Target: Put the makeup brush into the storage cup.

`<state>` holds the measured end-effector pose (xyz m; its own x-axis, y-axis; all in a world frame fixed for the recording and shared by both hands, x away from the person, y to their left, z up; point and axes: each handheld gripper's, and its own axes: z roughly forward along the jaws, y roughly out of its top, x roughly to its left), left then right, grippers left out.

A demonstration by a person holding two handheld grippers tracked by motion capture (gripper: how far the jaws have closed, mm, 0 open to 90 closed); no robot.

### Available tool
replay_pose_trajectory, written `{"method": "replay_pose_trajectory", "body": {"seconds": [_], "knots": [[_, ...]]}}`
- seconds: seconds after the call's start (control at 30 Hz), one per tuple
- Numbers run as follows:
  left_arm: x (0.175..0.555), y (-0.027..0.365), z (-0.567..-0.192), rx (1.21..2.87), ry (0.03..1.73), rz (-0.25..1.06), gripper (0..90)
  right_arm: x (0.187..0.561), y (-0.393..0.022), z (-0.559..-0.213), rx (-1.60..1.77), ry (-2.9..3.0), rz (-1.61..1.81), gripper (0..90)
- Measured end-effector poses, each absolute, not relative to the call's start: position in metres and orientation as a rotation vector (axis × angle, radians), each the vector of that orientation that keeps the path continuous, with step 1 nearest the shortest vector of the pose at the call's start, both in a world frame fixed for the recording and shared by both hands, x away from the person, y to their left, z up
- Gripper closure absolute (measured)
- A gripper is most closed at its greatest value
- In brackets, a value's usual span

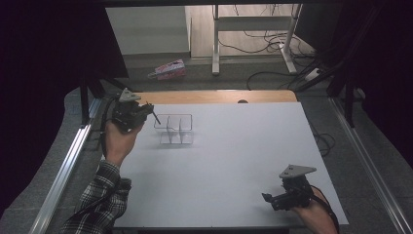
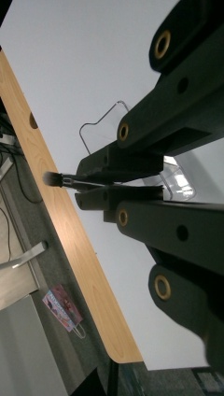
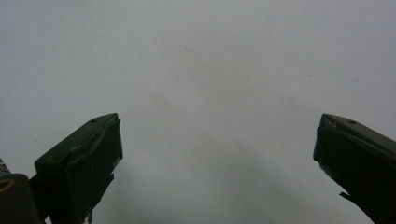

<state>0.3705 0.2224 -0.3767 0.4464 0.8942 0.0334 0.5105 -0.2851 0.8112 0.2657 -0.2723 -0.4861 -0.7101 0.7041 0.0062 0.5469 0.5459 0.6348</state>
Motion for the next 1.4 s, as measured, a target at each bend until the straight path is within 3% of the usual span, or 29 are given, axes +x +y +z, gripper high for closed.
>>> {"method": "replay_pose_trajectory", "body": {"seconds": [1.4], "knots": [[0.400,0.208,-0.430,1.978,1.246,0.565,85.3,0.265,-0.268,-0.491,1.018,2.595,0.877,1.9]]}}
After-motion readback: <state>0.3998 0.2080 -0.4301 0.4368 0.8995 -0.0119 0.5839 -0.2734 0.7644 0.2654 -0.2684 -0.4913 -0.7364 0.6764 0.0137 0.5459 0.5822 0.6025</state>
